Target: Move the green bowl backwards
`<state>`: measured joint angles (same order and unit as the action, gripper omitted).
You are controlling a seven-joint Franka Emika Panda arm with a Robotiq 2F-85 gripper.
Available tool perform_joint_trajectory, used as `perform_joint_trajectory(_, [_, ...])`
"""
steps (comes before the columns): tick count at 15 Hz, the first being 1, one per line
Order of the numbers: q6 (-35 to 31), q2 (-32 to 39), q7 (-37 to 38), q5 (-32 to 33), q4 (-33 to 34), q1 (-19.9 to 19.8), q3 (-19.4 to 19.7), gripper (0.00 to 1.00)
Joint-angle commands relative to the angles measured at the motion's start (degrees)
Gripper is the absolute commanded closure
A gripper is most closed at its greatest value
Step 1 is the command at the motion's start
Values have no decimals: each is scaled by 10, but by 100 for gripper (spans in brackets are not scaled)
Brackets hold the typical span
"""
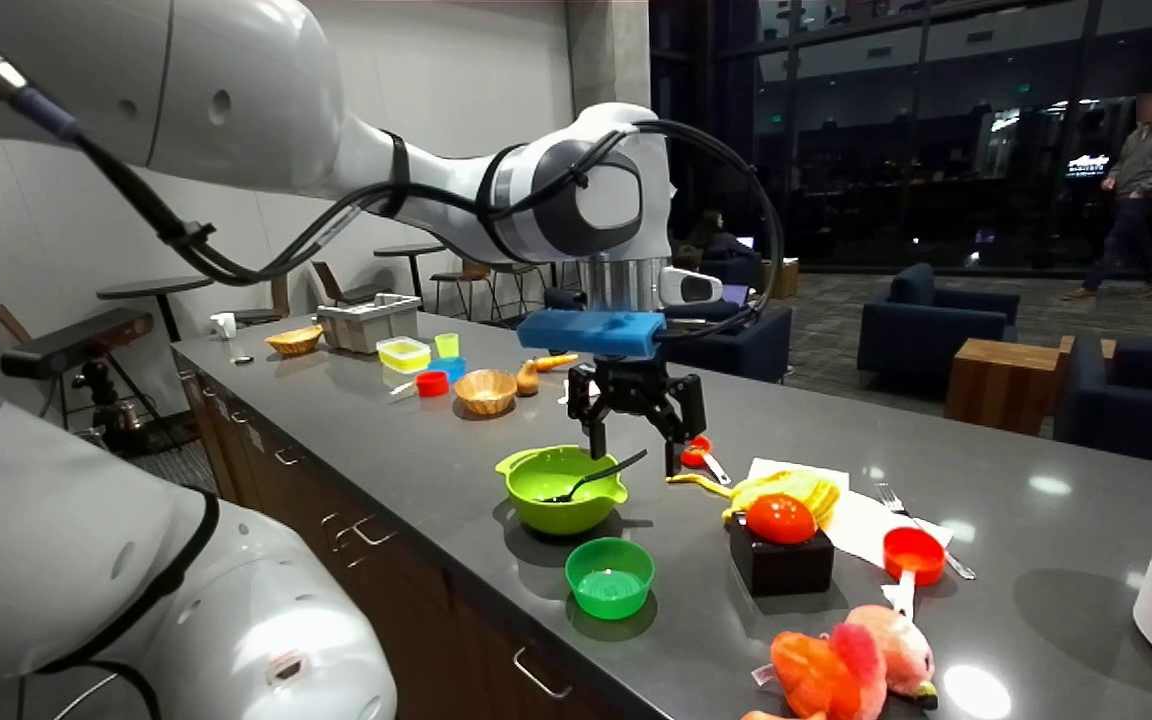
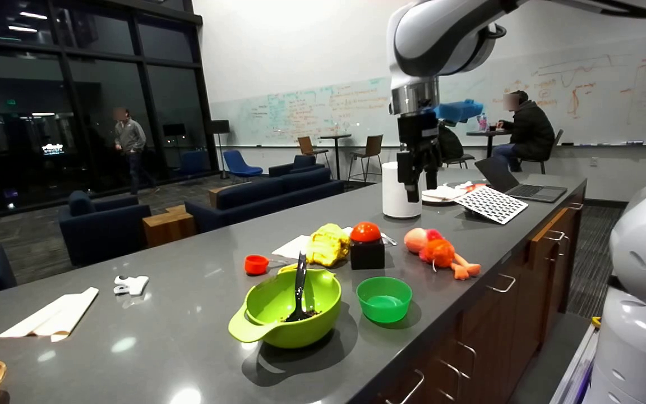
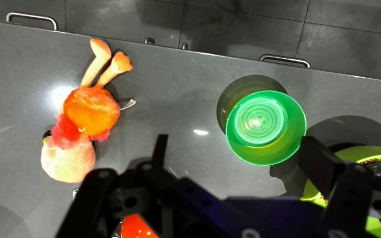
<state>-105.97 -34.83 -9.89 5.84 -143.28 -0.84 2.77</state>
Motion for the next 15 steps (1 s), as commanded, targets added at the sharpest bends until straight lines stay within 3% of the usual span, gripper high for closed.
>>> perform_joint_trajectory(1, [1, 0, 1, 1, 1, 3, 2, 0])
perform_joint_trajectory(7, [-30, 0, 38, -20, -15, 12, -15, 0])
perform_joint_trajectory(15, [-146, 28, 228, -114, -48, 44, -111, 0])
